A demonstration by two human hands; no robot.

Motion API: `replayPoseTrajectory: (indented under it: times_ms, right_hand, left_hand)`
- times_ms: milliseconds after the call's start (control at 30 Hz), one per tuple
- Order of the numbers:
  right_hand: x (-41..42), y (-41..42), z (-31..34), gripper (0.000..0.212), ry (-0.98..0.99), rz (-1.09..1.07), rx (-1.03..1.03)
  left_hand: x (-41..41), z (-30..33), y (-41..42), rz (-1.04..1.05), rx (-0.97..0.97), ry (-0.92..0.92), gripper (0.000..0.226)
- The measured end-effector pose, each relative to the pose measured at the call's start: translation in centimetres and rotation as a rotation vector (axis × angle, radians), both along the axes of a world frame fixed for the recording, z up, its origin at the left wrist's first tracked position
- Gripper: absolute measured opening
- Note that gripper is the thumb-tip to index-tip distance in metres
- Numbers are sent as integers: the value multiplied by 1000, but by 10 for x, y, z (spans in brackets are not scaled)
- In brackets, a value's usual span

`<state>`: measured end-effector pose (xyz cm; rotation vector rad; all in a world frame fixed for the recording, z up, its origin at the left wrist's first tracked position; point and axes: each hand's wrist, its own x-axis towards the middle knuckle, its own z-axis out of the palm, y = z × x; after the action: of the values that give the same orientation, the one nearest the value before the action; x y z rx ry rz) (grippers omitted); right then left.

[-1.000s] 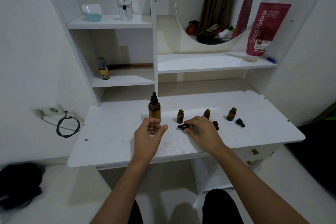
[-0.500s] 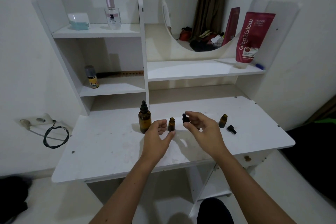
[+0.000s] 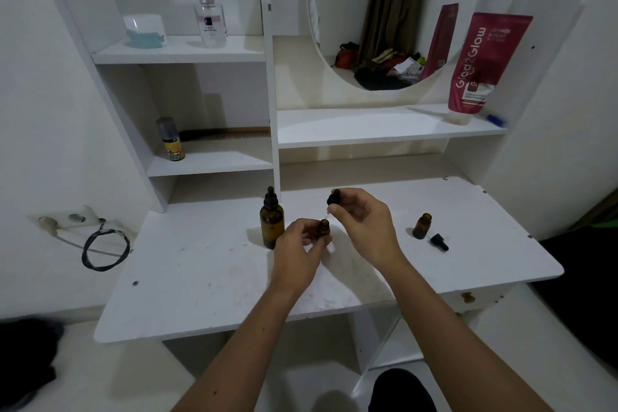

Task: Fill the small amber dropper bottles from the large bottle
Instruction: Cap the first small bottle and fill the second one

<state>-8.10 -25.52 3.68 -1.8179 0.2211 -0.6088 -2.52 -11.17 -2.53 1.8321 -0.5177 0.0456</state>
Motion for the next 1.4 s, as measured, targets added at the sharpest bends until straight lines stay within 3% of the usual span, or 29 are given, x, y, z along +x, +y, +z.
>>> replayPoseTrajectory:
  times_ms: [467,667,833,1000,1167,1400]
  right_hand:
    - [-7,6,-7,27,65,11,-262]
    - [-11,6,-10,33,83,-14,-277]
    - [-10,3,-8,27,52,12,-349]
    - [-4,3,-11,17,82,-27,-279]
    - [-6,6,-10,28,35,-38,-306]
    - [-3,4,-8,21,68,1,-343]
  left_hand:
    - [4,-7,0,-18,-3,1,22]
    - [4,-8,1,-22,-17,4,22]
    - [4,-8,0,-15,6,4,25]
    - [5,-9,-1,3,15,0,24]
    - [5,-8,-1,-1,24,13,22]
    - [4,-6,0,8,40,11,23]
